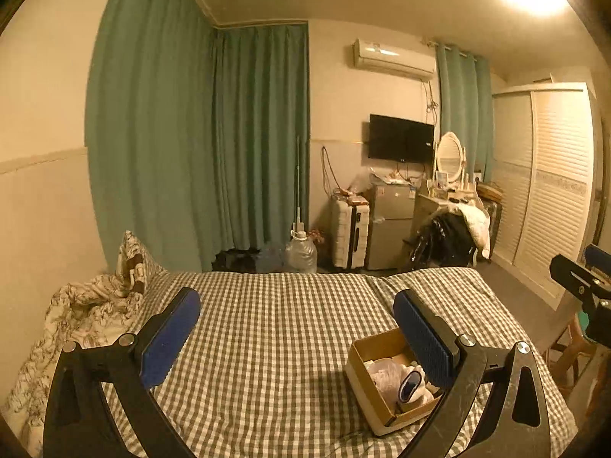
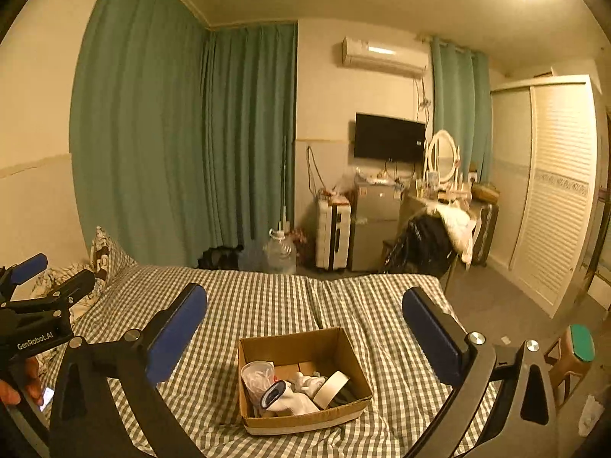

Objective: Organize objects

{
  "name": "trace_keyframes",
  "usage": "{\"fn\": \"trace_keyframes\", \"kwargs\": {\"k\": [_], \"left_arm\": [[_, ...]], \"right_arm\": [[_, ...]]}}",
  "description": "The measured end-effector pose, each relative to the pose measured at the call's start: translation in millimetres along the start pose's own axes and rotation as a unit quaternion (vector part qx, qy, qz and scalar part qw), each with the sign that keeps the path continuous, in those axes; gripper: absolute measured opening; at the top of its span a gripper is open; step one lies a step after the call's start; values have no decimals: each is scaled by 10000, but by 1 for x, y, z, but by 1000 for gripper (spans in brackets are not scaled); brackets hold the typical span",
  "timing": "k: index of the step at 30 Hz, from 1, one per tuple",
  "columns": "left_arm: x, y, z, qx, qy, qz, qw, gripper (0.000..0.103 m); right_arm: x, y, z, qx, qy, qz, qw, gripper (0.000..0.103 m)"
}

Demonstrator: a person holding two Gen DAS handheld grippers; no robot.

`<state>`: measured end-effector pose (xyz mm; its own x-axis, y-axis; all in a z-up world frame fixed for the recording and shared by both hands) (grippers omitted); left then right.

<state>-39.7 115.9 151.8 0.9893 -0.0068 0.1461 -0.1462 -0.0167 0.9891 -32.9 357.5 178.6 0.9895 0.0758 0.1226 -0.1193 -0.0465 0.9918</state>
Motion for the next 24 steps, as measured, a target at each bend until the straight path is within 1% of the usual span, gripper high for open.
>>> {"fn": "trace_keyframes", "kwargs": {"k": [4,6,7,8,11,13,15,17,20,24], "left_arm": [[1,-17,5,261,64,115,9996,103],[5,-26,4,357,98,7,9993,103],[5,-31,4,321,160,-37,9993,103],[3,-38,2,202,299,-121,9993,103],[-4,-61,0,-50,632,-191,9978,103],[-11,-80,2,-67,698,-58,9975,103],[-23,-99,5,-9,722,222,9971,103],[-31,-112,6,38,782,399,9961,103],[-37,-123,5,87,772,537,9955,103],[-35,-125,-4,-37,682,554,9961,103]], "right_arm": [[6,-22,7,128,-13,39,9999,103],[1,-40,9,178,-32,33,9998,103],[-3,-51,11,182,-43,38,9998,103],[-9,-63,12,174,-31,91,9998,103],[-32,-94,17,188,141,296,9993,103],[-48,-114,19,258,115,572,9980,103],[-65,-133,23,383,123,852,9956,103],[-73,-142,25,460,134,974,9941,103],[-76,-149,21,365,233,1009,9939,103],[-78,-152,20,336,202,994,9943,103]]}}
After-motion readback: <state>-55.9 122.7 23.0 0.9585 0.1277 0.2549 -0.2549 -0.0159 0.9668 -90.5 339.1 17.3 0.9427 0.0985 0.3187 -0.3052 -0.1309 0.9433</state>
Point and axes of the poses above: each gripper's, at about its wrist camera, not at the fingertips, and x roughly against the way its jaws point, z to its left, y to its top, the point moved 2 cm from there along -x, roughly the way its jaws point, and after that the axes turned 10 degrees about -z, right-handed, at the moved point
